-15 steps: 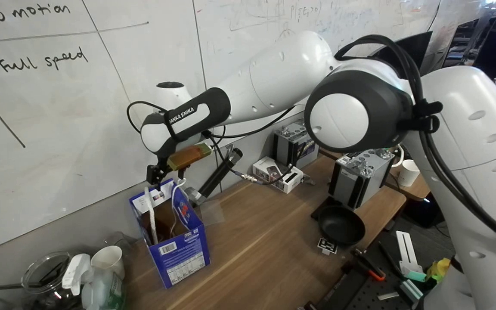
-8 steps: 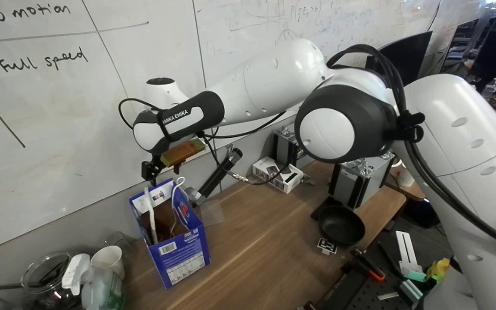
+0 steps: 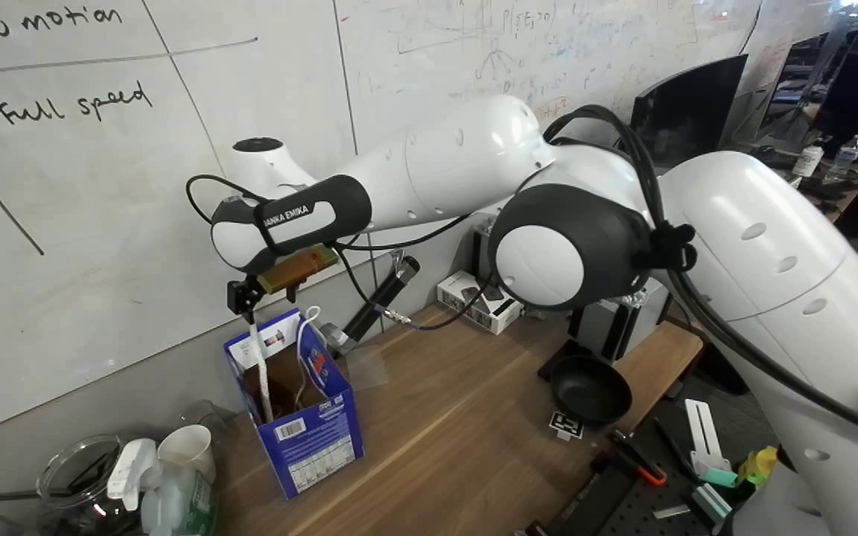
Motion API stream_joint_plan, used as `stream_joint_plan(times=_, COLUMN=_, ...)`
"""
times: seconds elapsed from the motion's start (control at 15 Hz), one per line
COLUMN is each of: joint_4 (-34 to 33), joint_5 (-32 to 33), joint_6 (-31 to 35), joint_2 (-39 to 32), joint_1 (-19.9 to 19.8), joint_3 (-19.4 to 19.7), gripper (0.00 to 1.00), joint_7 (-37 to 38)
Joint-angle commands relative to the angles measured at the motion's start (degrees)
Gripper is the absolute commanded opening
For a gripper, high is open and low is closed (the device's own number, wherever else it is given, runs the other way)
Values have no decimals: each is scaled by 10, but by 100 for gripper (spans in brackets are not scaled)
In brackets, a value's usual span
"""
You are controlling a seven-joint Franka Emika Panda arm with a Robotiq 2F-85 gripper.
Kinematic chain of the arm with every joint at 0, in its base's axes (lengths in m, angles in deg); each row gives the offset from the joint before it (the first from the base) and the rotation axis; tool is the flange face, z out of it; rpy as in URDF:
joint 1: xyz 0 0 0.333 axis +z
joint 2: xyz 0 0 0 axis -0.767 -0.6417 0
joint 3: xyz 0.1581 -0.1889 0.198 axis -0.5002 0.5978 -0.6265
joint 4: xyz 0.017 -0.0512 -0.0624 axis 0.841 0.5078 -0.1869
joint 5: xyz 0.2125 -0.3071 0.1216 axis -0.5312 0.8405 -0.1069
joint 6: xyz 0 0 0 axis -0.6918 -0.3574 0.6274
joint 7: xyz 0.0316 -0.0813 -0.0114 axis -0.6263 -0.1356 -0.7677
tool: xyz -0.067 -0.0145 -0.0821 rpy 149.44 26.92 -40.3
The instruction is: Pick up the ropes and put them into the blue box.
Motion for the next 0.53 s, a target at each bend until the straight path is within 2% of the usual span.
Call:
stream_joint_plan(times=0.0, joint_4=-84, joint_5=27, joint_6=-17, joint_2=-58, joint_1=28, joint_3=28, gripper=100, joint_7=58)
stream_joint_plan(times=0.47, joint_4=-170, joint_5=41, joint_6=-41, joint_2=-119, joint_1=56, joint_3=62, gripper=100, joint_7=154)
